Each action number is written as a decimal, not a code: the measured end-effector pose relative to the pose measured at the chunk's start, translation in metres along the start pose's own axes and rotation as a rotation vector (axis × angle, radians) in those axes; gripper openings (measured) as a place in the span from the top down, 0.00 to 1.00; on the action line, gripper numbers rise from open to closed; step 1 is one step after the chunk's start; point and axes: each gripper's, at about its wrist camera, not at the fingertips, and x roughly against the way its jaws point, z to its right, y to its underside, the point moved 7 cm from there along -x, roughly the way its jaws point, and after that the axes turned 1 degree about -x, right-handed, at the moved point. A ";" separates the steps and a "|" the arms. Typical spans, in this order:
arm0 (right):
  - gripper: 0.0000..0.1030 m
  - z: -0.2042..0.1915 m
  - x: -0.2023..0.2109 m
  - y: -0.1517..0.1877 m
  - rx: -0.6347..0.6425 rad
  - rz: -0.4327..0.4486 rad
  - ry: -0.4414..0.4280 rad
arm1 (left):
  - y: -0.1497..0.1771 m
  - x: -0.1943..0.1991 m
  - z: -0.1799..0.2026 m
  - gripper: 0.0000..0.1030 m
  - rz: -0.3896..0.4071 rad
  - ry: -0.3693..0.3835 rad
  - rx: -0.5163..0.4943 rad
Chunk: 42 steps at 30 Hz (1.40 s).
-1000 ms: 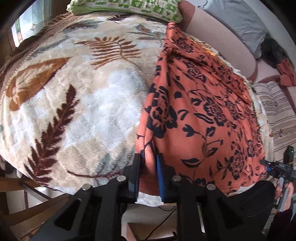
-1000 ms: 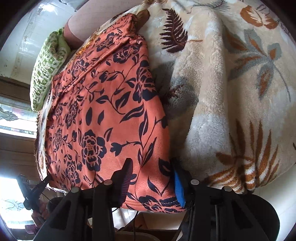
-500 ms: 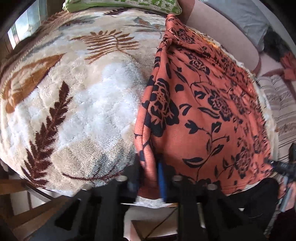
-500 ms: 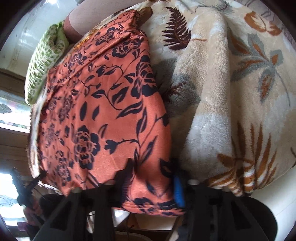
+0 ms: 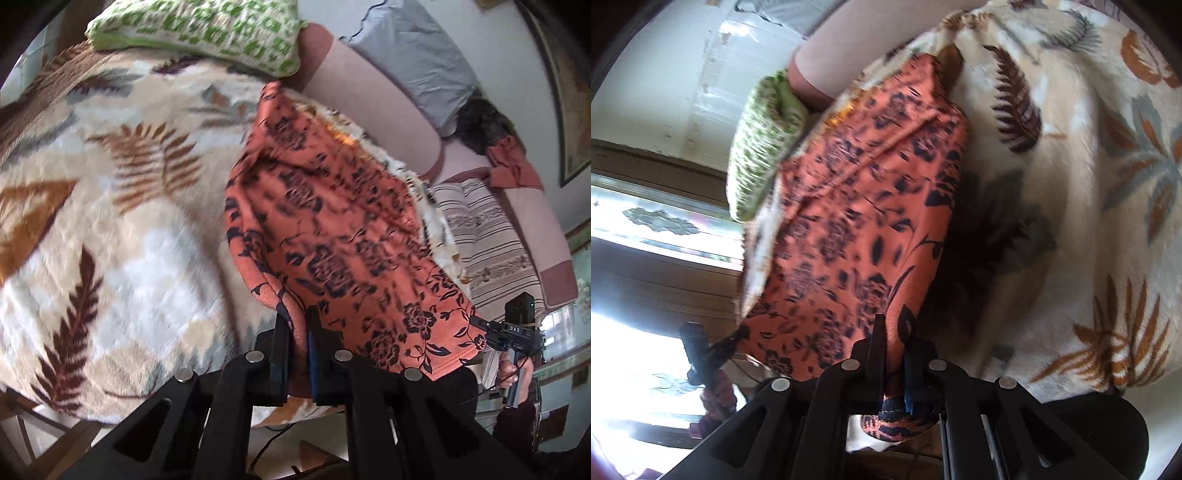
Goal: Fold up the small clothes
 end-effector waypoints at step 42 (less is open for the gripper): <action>0.27 0.049 -0.064 -0.353 -0.259 0.429 -0.128 | -0.336 -0.139 -0.068 0.46 0.307 -0.142 0.272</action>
